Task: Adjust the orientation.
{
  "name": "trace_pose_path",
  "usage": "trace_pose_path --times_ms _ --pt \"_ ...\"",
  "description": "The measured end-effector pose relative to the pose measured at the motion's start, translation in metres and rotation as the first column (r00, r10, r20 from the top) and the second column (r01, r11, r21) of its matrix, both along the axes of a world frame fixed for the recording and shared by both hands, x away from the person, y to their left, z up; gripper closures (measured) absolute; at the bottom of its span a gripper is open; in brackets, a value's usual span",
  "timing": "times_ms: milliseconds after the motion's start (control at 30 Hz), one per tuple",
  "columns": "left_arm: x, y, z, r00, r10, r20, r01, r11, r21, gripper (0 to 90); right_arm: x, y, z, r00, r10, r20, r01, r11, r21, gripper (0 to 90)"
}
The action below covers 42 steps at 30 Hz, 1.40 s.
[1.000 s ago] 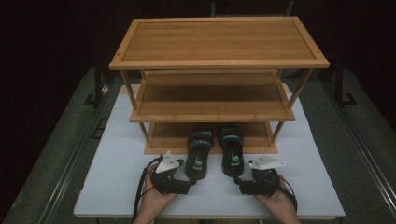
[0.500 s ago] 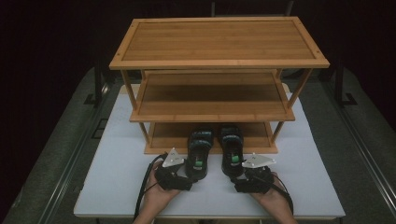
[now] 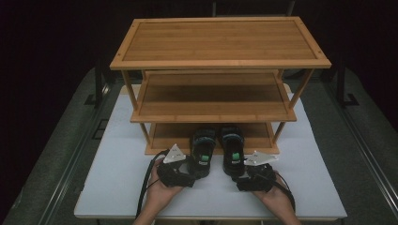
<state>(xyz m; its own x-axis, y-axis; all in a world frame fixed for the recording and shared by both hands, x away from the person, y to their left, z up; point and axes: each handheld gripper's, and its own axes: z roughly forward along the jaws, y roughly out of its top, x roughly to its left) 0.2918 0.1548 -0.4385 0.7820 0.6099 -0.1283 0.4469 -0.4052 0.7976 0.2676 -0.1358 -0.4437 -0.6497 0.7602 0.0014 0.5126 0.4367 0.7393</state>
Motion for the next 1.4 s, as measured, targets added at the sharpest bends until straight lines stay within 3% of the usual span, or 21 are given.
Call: trace_pose_path --times_ms 267,533,633,700,800,1400 --pt "0.009 -0.008 0.002 1.0000 -0.002 0.009 0.002 1.0000 0.002 19.0 0.005 -0.003 0.006 0.9999 0.010 0.004 -0.011 0.9990 0.044 22.2" --pt "0.015 -0.009 0.001 0.9998 0.018 -0.004 -0.018 0.9972 -0.072 18.9 0.012 0.002 0.011 0.9997 0.009 0.021 -0.010 0.9985 0.053 22.2" --pt "0.017 -0.011 0.000 0.9997 0.024 -0.001 -0.024 0.9974 -0.069 18.8 0.014 0.004 0.013 0.9996 0.003 0.026 -0.004 0.9986 0.052 22.4" --pt "0.018 -0.016 0.000 0.9995 0.032 0.001 -0.031 0.9986 -0.043 19.0 0.016 0.006 0.012 0.9997 -0.006 0.023 0.005 0.9989 0.046 22.8" --pt "0.020 -0.018 0.000 0.9994 0.035 0.006 -0.035 0.9984 -0.045 18.7 0.017 0.010 0.010 0.9994 -0.013 0.031 0.012 0.9995 0.030 22.7" --pt "0.024 -0.025 -0.005 0.9963 0.080 0.029 -0.078 0.9939 -0.078 17.9 0.023 0.016 0.005 0.9964 -0.063 0.057 0.060 0.9968 0.053 22.5"
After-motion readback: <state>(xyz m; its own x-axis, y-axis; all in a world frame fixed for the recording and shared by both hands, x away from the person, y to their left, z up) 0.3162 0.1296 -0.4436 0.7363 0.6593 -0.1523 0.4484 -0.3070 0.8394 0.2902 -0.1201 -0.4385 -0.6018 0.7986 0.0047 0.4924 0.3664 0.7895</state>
